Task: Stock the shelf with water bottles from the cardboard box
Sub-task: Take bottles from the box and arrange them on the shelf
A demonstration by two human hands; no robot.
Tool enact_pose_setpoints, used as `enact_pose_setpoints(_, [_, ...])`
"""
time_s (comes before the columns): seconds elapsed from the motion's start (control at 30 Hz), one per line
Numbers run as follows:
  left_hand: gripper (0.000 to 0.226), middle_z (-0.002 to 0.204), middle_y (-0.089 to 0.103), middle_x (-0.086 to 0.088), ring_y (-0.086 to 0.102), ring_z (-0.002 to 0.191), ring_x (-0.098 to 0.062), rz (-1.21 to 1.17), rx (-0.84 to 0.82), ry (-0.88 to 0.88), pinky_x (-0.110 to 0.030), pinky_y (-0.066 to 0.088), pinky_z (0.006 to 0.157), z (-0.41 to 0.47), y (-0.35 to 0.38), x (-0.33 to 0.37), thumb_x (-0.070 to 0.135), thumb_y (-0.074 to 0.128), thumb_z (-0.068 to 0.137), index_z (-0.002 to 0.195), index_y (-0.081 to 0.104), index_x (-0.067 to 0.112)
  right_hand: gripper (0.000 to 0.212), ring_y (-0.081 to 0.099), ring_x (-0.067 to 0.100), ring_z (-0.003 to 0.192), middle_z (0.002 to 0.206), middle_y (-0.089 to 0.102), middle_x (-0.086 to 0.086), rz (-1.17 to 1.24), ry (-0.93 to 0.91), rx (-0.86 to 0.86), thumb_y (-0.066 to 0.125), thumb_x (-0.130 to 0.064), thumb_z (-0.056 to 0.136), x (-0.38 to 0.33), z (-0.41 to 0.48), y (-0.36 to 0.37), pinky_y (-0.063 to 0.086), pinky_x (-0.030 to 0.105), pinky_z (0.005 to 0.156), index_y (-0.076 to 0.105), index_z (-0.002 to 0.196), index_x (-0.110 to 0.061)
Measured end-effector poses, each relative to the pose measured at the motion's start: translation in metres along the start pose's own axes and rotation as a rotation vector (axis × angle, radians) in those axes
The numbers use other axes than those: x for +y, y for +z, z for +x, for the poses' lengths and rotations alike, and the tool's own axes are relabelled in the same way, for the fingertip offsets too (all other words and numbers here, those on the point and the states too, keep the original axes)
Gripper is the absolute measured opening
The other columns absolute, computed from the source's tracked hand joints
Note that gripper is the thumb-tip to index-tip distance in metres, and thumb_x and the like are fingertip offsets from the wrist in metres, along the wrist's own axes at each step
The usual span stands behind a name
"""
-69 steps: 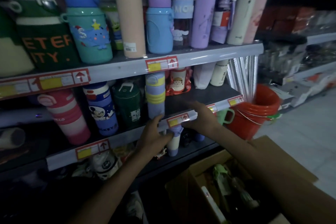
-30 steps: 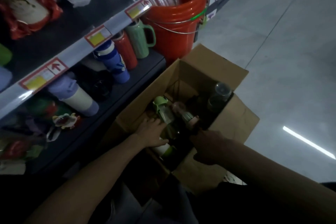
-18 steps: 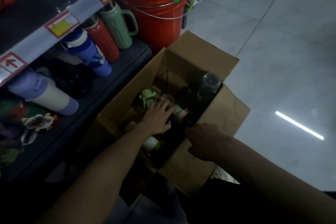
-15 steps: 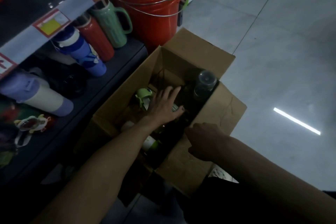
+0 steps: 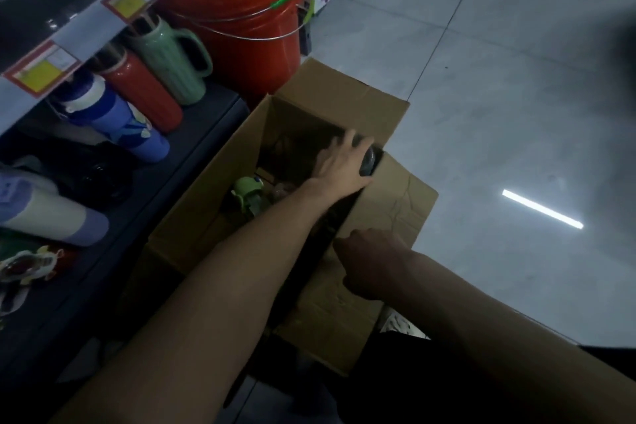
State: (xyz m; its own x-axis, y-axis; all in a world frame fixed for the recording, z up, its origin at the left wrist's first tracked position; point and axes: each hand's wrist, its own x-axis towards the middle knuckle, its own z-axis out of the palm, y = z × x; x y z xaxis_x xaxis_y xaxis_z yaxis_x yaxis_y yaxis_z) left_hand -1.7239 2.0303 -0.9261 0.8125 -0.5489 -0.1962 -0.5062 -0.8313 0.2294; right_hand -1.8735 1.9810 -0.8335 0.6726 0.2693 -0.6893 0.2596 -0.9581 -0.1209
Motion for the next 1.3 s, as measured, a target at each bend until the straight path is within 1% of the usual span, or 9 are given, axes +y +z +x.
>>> enact_pose_setpoints(0.23, [0.068, 0.138, 0.045, -0.008, 0.052, 0.122, -0.03, -0.194, -0.002, -0.172, -0.041, 0.049, 0.095, -0.032, -0.002, -0.037, 0.033, 0.077, 0.084, 0.145, 0.047, 0.026, 0.04, 0.065, 0.024, 0.103, 0.119, 0.065, 0.006, -0.047, -0.001, 0.019, 0.06, -0.02, 0.098, -0.009, -0.006, -0.006, 0.047, 0.033, 0.073, 0.054, 0.138, -0.013])
enact_pose_setpoints(0.4, [0.064, 0.125, 0.053, -0.004, 0.057, 0.115, -0.023, -0.424, 0.154, -0.258, -0.027, 0.046, 0.09, -0.076, -0.022, -0.075, 0.028, 0.088, 0.074, 0.133, 0.061, 0.024, 0.045, 0.065, 0.025, 0.111, 0.128, 0.063, 0.007, -0.056, -0.009, 0.029, 0.058, -0.022, 0.1, -0.021, -0.012, -0.015, 0.049, 0.033, 0.079, 0.051, 0.144, -0.015])
enact_pose_setpoints(0.53, [0.064, 0.123, 0.057, 0.002, 0.058, 0.112, -0.015, -0.659, 0.266, -0.367, -0.031, 0.053, 0.091, -0.121, -0.064, -0.101, 0.027, 0.09, 0.071, 0.129, 0.063, 0.028, 0.058, 0.064, 0.023, 0.114, 0.136, 0.057, 0.008, -0.021, 0.007, 0.06, 0.061, -0.023, 0.1, -0.035, -0.015, -0.024, 0.048, 0.03, 0.075, 0.04, 0.153, -0.016])
enact_pose_setpoints(0.67, [0.06, 0.119, 0.063, 0.003, 0.061, 0.11, -0.014, -0.865, 0.416, -0.449, -0.022, 0.055, 0.081, -0.174, -0.119, -0.121, 0.027, 0.092, 0.069, 0.124, 0.067, 0.024, 0.054, 0.057, 0.027, 0.127, 0.142, 0.055, 0.007, -0.055, -0.042, 0.05, 0.06, -0.03, 0.101, -0.057, -0.017, -0.041, 0.051, 0.037, 0.097, 0.043, 0.152, -0.021])
enact_pose_setpoints(0.77, [0.053, 0.12, 0.066, 0.001, 0.067, 0.109, -0.021, -1.127, 0.477, -0.522, -0.041, 0.063, 0.08, -0.218, -0.159, -0.129, 0.034, 0.093, 0.066, 0.113, 0.07, 0.031, 0.063, 0.052, 0.031, 0.133, 0.155, 0.04, 0.008, -0.021, -0.074, 0.067, 0.058, -0.037, 0.101, -0.077, -0.012, -0.055, 0.049, 0.043, 0.103, 0.034, 0.156, -0.019])
enact_pose_setpoints(0.93, [0.033, 0.111, 0.074, -0.007, 0.074, 0.095, -0.023, -1.491, 0.636, -0.589, -0.036, 0.062, 0.068, -0.282, -0.205, -0.127, 0.023, 0.081, 0.083, 0.114, 0.071, 0.02, 0.042, 0.061, 0.024, 0.117, 0.129, 0.063, 0.005, 0.521, -0.19, 0.224, 0.065, -0.032, 0.097, -0.115, -0.011, -0.088, 0.052, 0.035, 0.099, 0.058, 0.135, -0.016])
enact_pose_setpoints(1.1, [0.025, 0.104, 0.076, -0.006, 0.072, 0.087, -0.02, -1.84, 0.71, -0.652, -0.027, 0.058, 0.06, -0.311, -0.208, -0.118, 0.027, 0.075, 0.087, 0.111, 0.073, 0.021, 0.051, 0.055, 0.005, 0.053, 0.085, 0.059, 0.005, 1.42, -0.287, 0.234, 0.073, -0.023, 0.093, -0.145, -0.02, -0.12, 0.045, 0.019, 0.047, 0.049, 0.137, -0.016])
enact_pose_setpoints(1.2, [0.02, 0.102, 0.076, -0.005, 0.071, 0.088, -0.019, -1.942, 0.662, -0.657, -0.029, 0.06, 0.063, -0.315, -0.204, -0.114, 0.026, 0.076, 0.086, 0.106, 0.073, 0.023, 0.038, 0.053, 0.012, 0.062, 0.08, 0.051, 0.004, 1.709, -0.334, 0.216, 0.079, -0.034, 0.085, -0.148, -0.026, -0.13, 0.048, 0.024, 0.053, 0.061, 0.113, -0.015])
enact_pose_setpoints(1.3, [0.03, 0.115, 0.072, -0.006, 0.069, 0.105, -0.027, -1.95, 0.626, -0.6, -0.035, 0.061, 0.069, -0.316, -0.202, -0.116, 0.022, 0.078, 0.081, 0.111, 0.07, 0.023, 0.052, 0.063, 0.02, 0.088, 0.094, 0.062, 0.005, 1.855, -0.269, 0.239, 0.085, -0.052, 0.075, -0.147, -0.027, -0.133, 0.059, 0.035, 0.083, 0.07, 0.106, -0.013])
